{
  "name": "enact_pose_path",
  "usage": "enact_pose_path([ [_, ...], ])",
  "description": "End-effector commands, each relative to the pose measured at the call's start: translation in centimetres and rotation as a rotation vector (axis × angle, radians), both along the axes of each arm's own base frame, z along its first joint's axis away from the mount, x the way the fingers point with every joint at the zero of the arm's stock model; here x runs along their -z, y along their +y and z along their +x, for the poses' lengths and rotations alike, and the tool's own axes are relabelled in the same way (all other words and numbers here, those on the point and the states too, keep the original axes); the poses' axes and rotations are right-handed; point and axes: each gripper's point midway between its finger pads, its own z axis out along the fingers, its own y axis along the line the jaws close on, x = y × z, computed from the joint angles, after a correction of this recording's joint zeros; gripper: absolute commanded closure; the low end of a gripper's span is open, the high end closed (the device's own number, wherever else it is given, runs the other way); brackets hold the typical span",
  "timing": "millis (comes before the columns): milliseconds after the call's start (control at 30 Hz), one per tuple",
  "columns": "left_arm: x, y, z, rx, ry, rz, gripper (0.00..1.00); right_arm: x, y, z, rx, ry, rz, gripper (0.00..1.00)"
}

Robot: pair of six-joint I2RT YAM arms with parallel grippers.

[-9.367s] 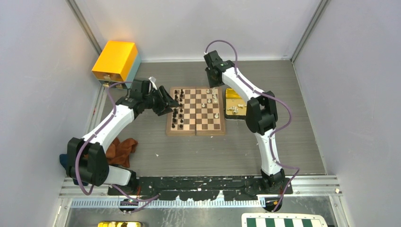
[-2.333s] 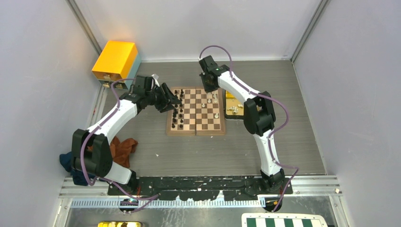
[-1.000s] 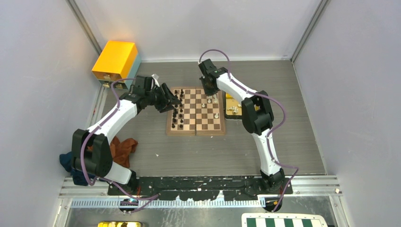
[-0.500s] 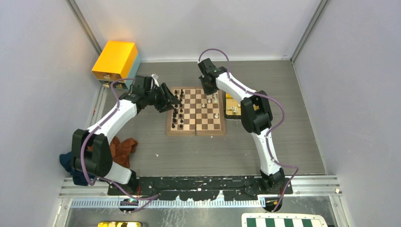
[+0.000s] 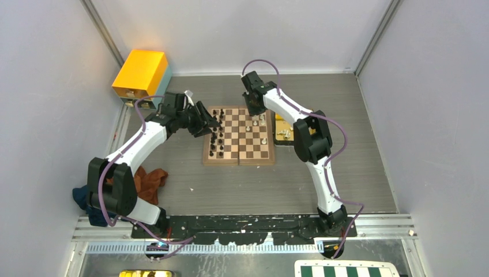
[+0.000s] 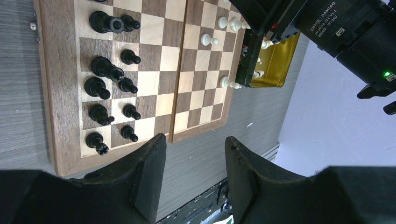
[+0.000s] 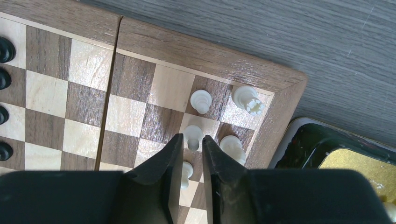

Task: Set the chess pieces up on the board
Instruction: Place the chess piece on the chessboard, then adjust the chess piece on the chessboard.

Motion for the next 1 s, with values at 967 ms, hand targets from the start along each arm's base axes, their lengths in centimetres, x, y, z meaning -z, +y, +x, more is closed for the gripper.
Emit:
enact_pose_path([
  [967, -1.2, -0.1, 0.1, 0.013, -0.047, -0.026, 0.5, -8.4, 0.9, 0.7, -0.012, -0.165, 0.06, 0.69],
])
